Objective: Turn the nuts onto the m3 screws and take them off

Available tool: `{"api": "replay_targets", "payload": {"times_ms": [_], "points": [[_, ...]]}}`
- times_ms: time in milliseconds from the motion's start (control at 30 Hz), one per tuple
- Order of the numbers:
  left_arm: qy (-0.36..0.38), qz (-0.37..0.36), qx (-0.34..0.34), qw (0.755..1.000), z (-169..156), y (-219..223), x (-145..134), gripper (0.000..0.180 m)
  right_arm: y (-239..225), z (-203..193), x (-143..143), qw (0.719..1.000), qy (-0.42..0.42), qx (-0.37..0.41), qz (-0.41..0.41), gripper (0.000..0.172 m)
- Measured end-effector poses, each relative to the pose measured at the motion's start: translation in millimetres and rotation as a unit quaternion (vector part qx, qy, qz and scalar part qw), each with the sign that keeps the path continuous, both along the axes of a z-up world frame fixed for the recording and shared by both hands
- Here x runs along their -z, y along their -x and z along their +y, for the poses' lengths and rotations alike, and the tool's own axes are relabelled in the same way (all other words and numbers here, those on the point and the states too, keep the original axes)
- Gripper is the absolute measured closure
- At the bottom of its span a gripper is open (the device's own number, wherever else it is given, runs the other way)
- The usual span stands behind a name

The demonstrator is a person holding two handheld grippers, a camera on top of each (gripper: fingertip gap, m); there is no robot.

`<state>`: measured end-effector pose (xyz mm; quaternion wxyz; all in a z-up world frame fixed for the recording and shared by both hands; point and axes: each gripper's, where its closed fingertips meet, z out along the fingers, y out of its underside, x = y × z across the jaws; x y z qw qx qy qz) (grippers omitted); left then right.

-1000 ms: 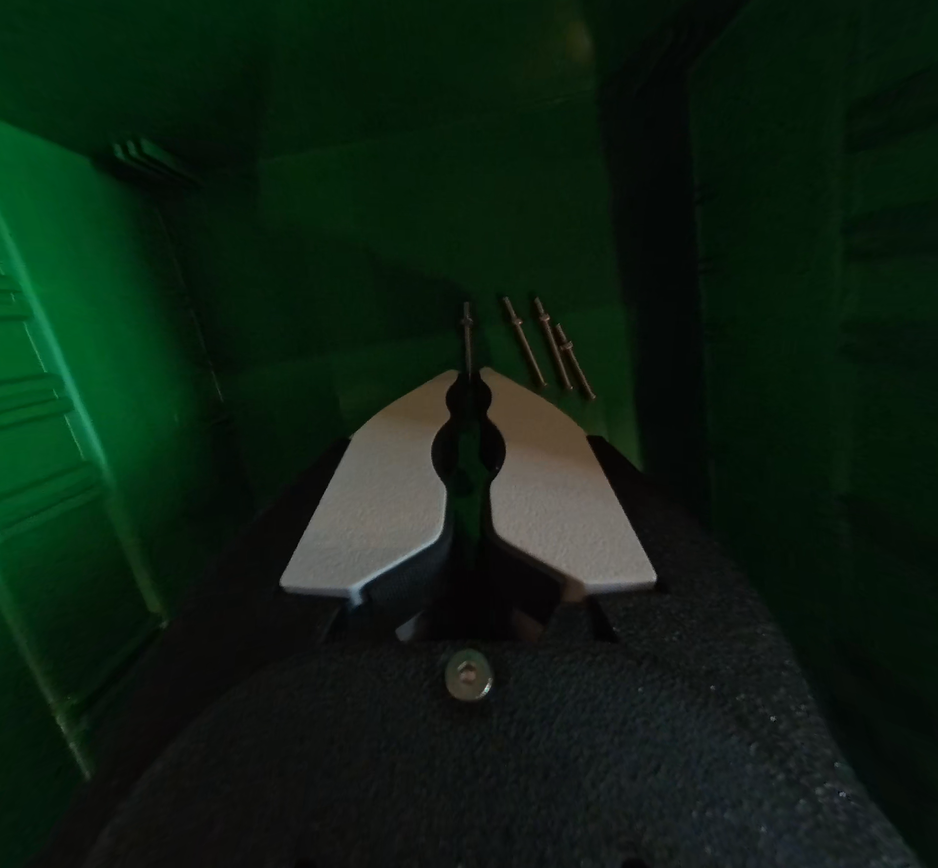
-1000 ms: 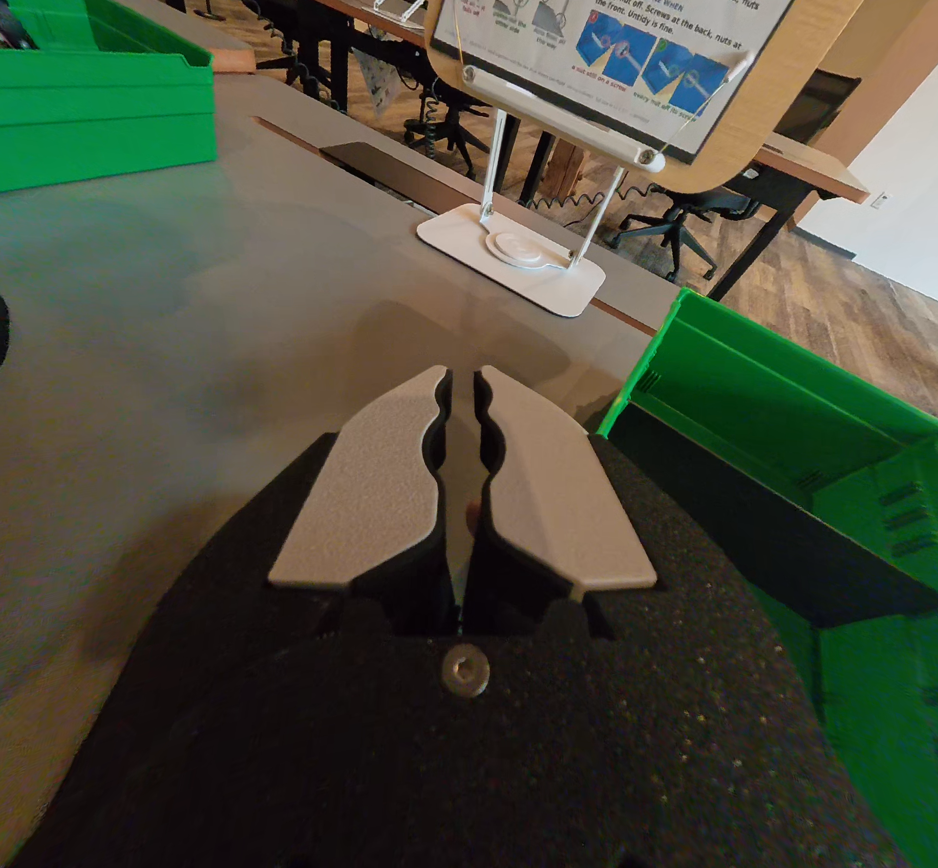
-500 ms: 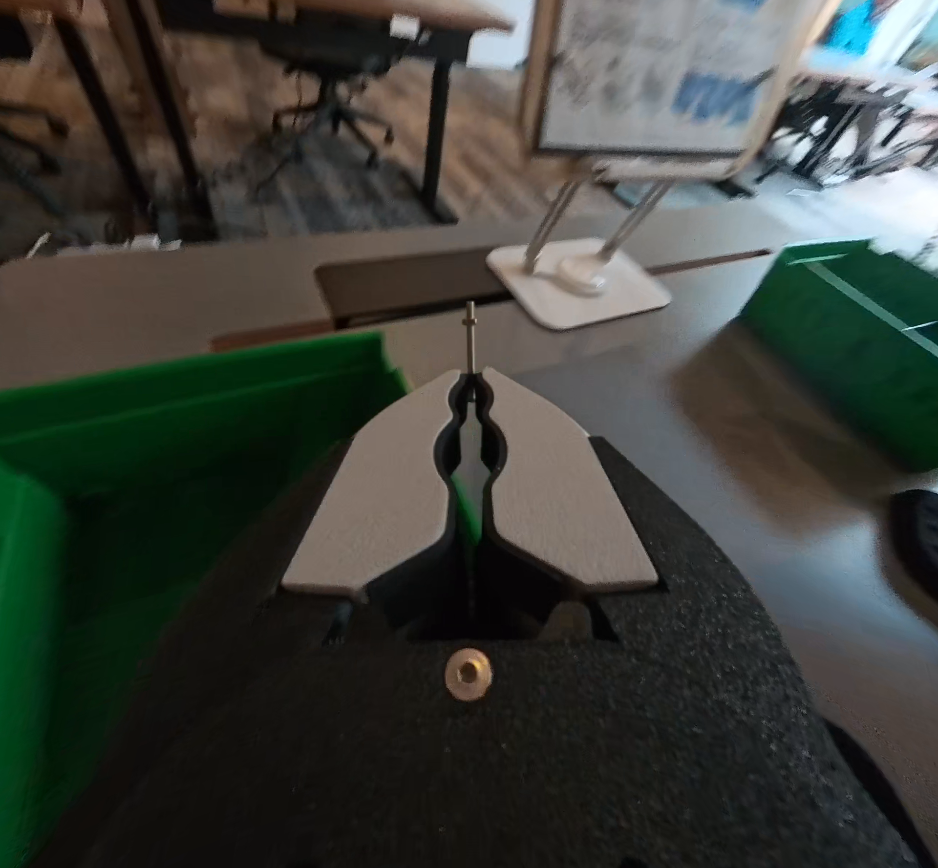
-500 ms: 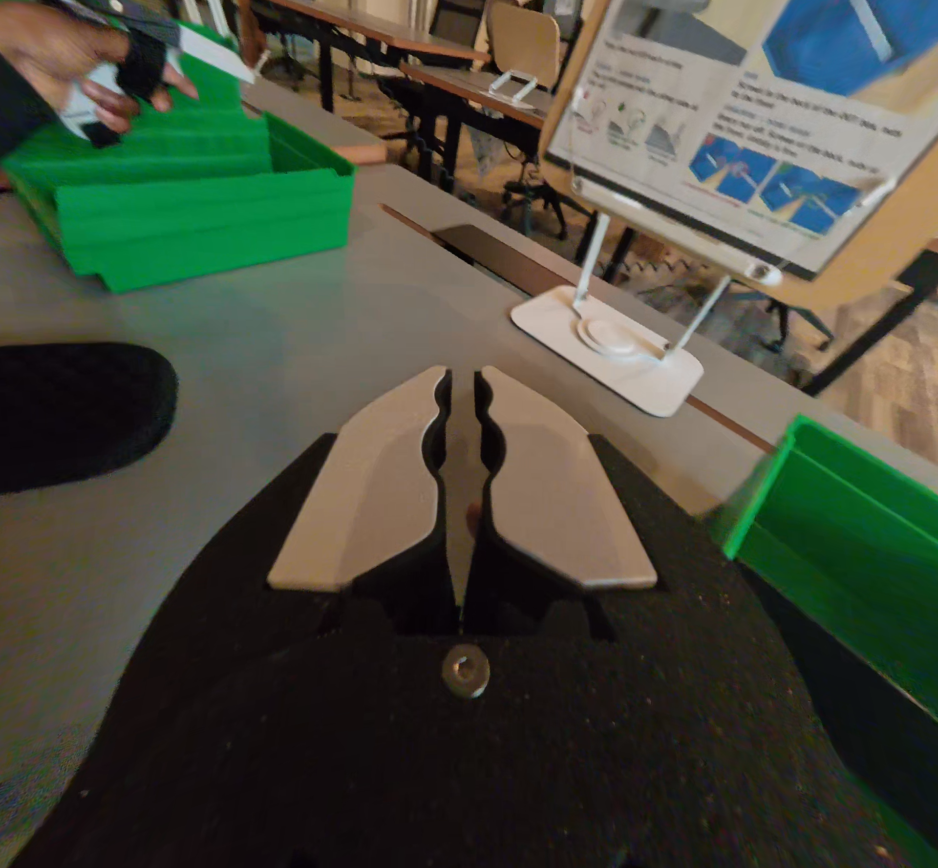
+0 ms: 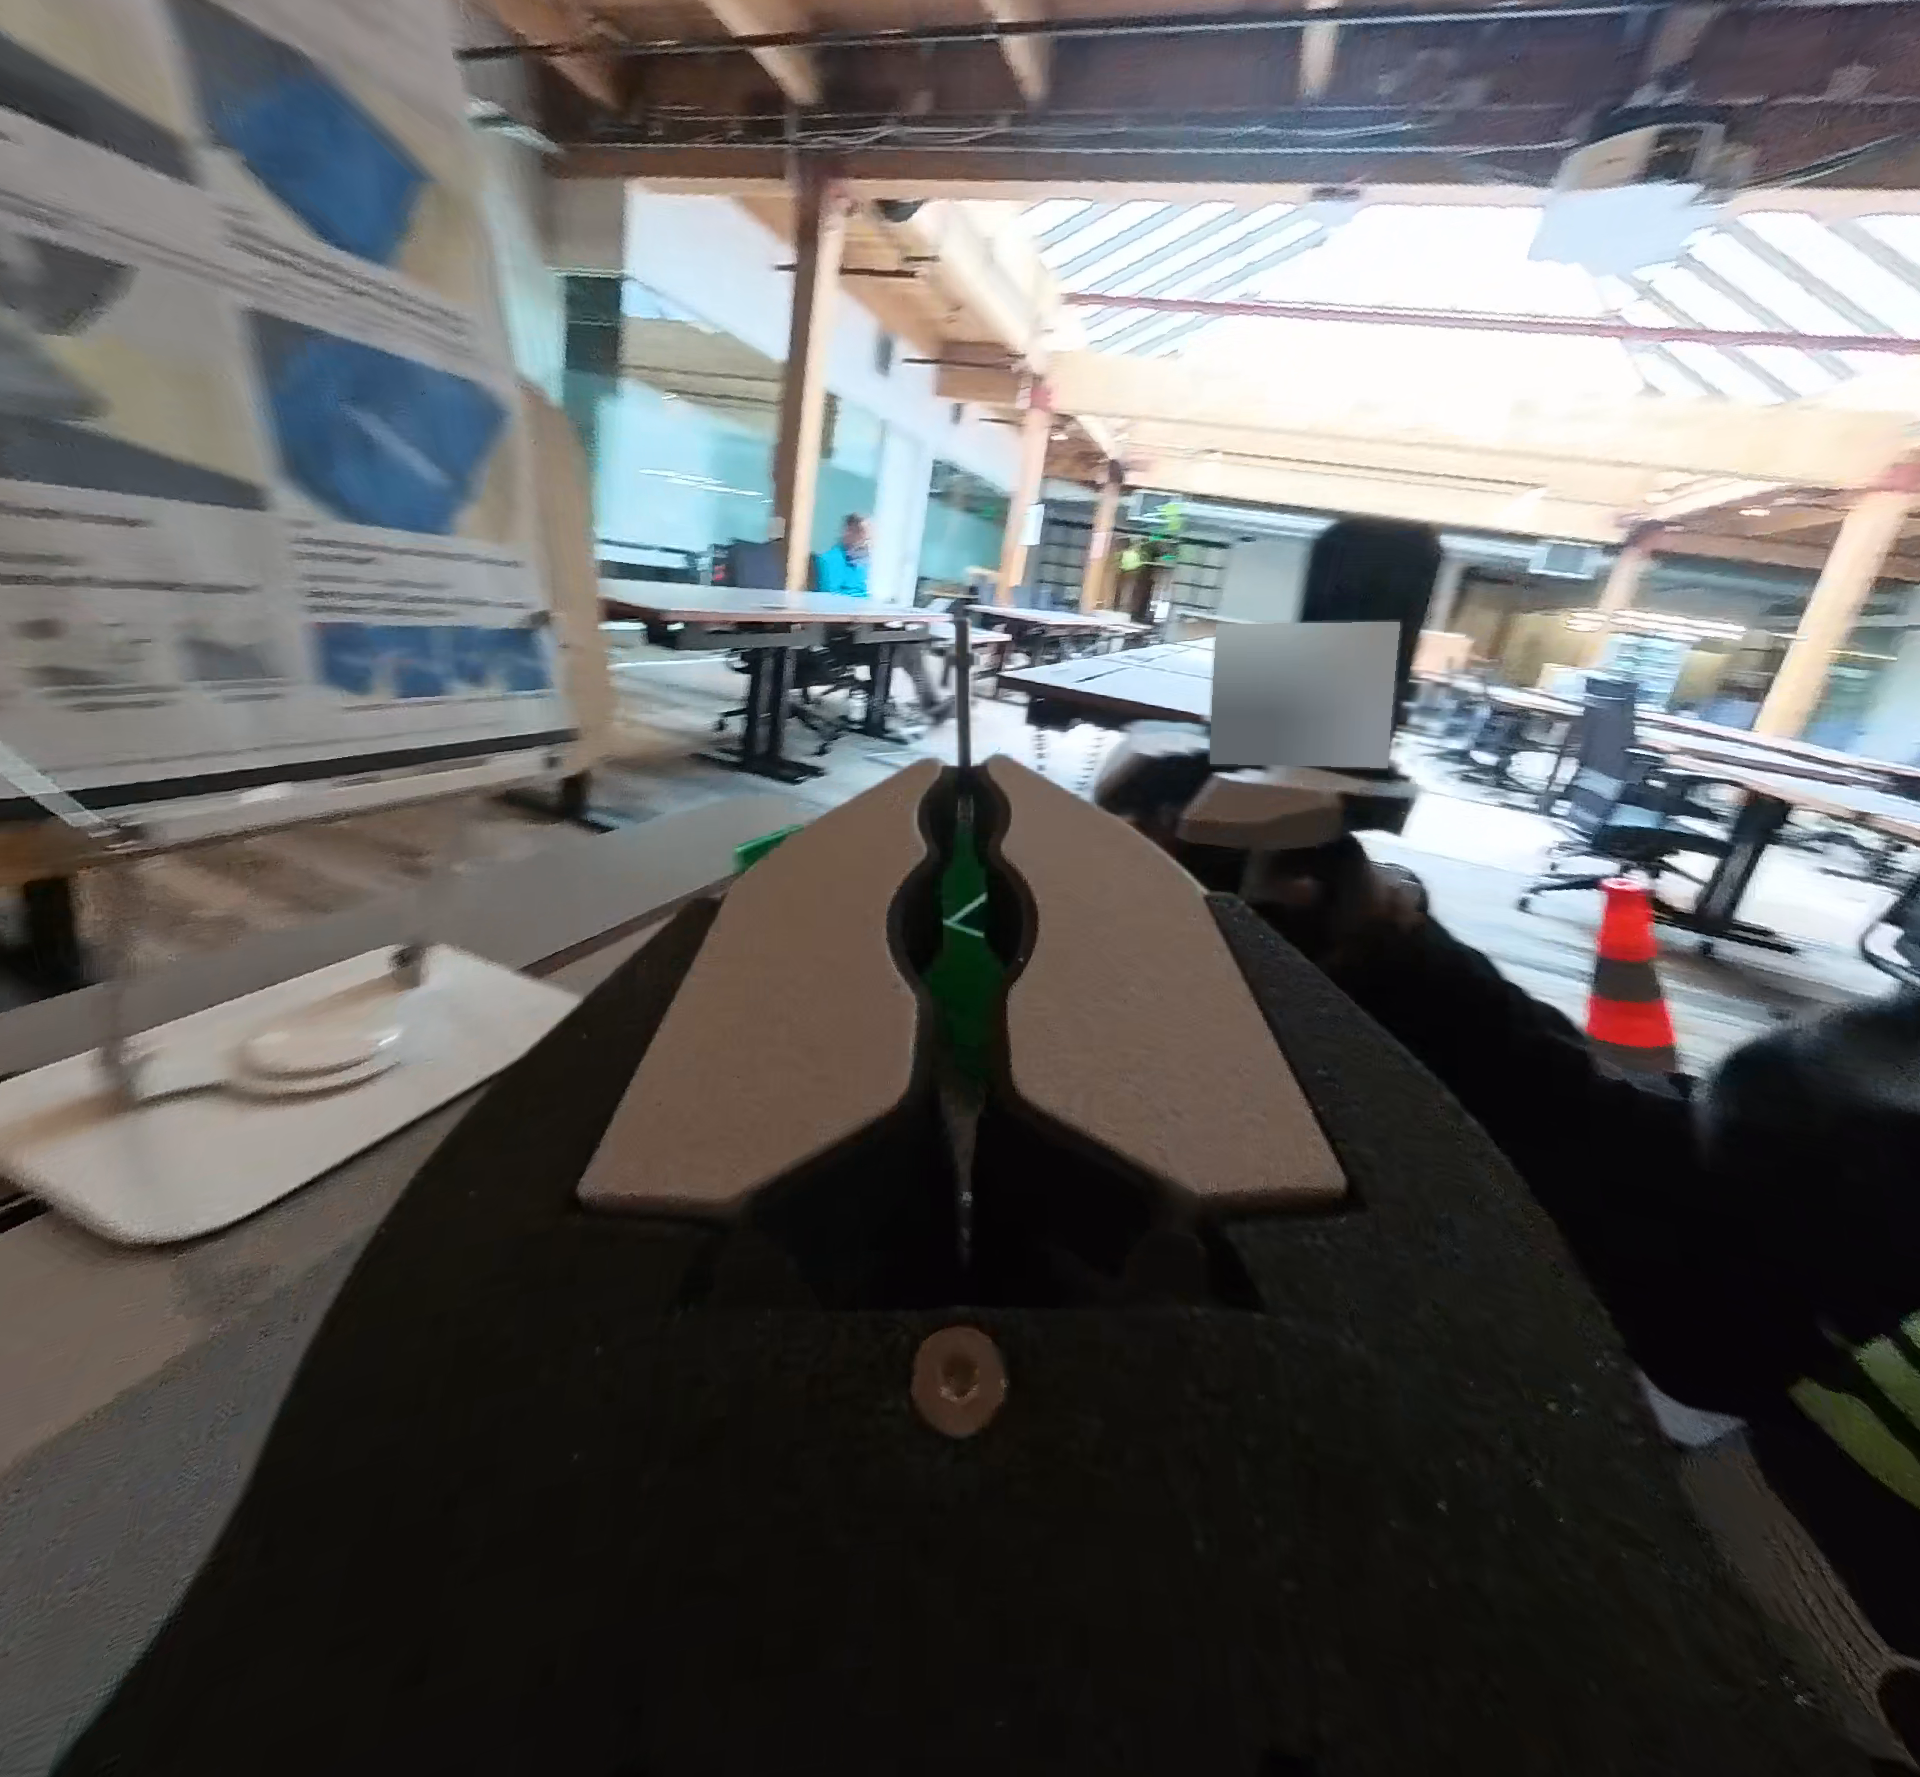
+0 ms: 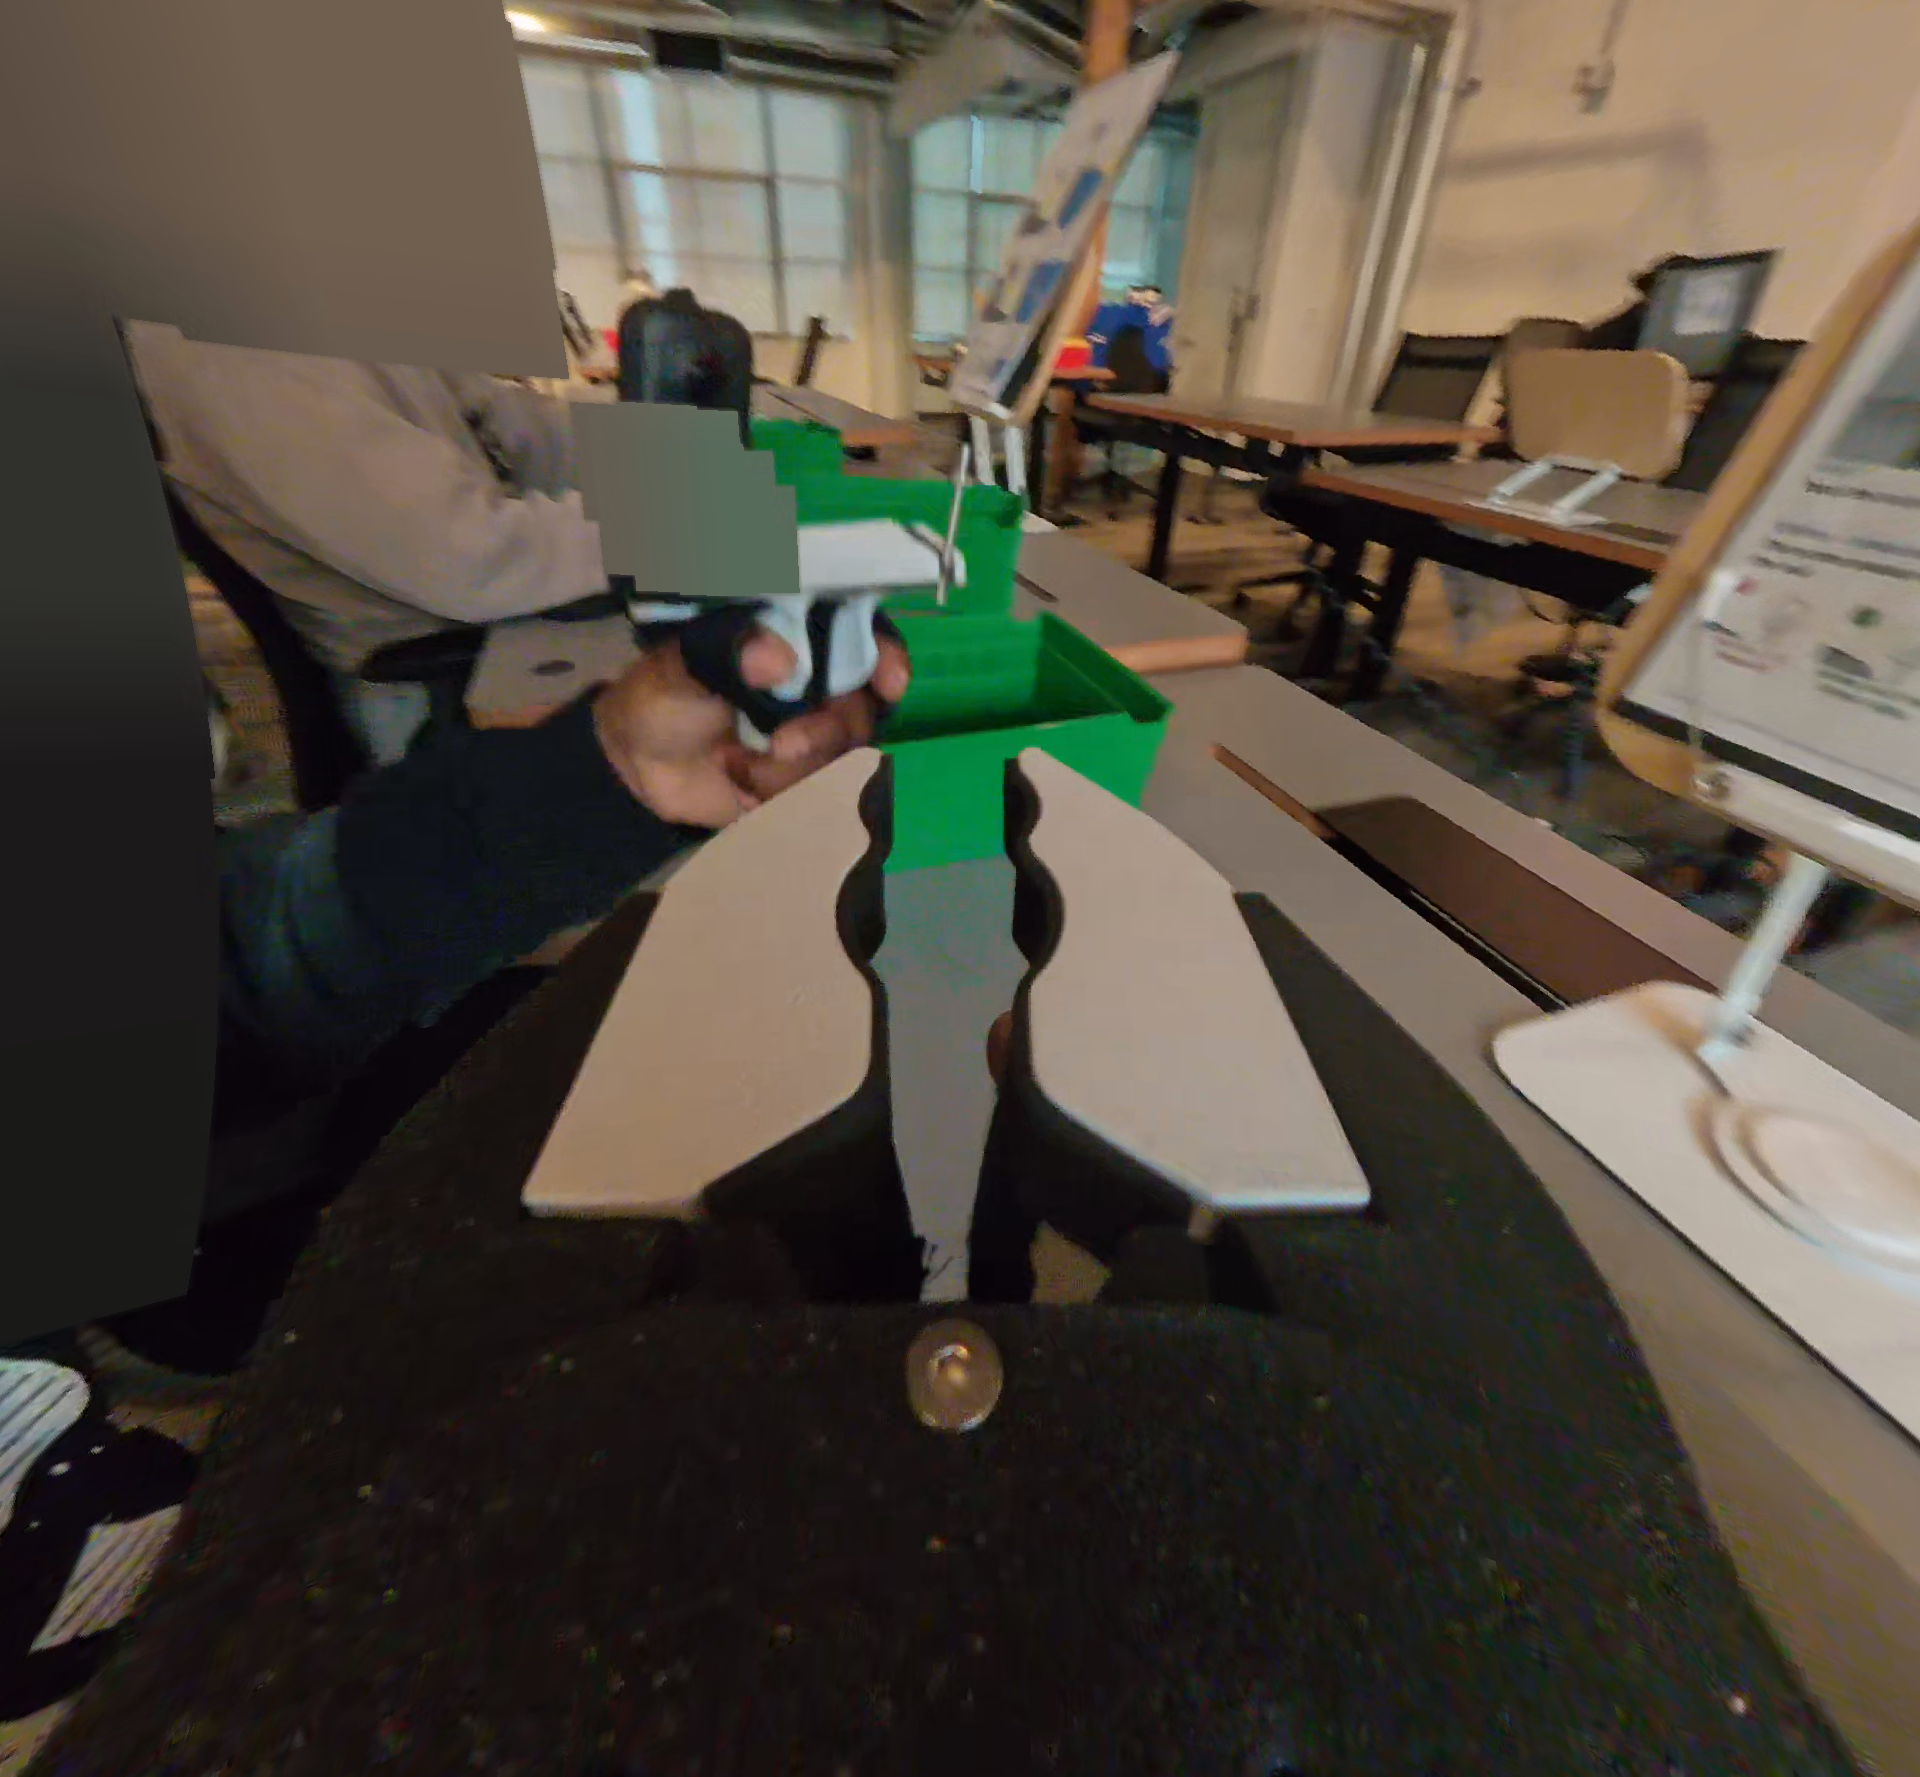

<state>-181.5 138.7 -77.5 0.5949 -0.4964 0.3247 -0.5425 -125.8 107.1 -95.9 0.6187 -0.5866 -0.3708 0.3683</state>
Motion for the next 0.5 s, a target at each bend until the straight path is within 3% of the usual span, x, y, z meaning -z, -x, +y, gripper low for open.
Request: {"api": "replay_targets", "payload": {"times_ms": [200,500], "points": [[-0.027,0.005,0.069,0.997,-22,-40,24,0.179,4,4,-4,0.994,0.005,-0.098,0.036,0.149],[-0.032,0.031,0.102,0.994,-20,-56,62,0.179,4,11,30,0.989,-0.007,-0.147,0.025,0.152]]}}
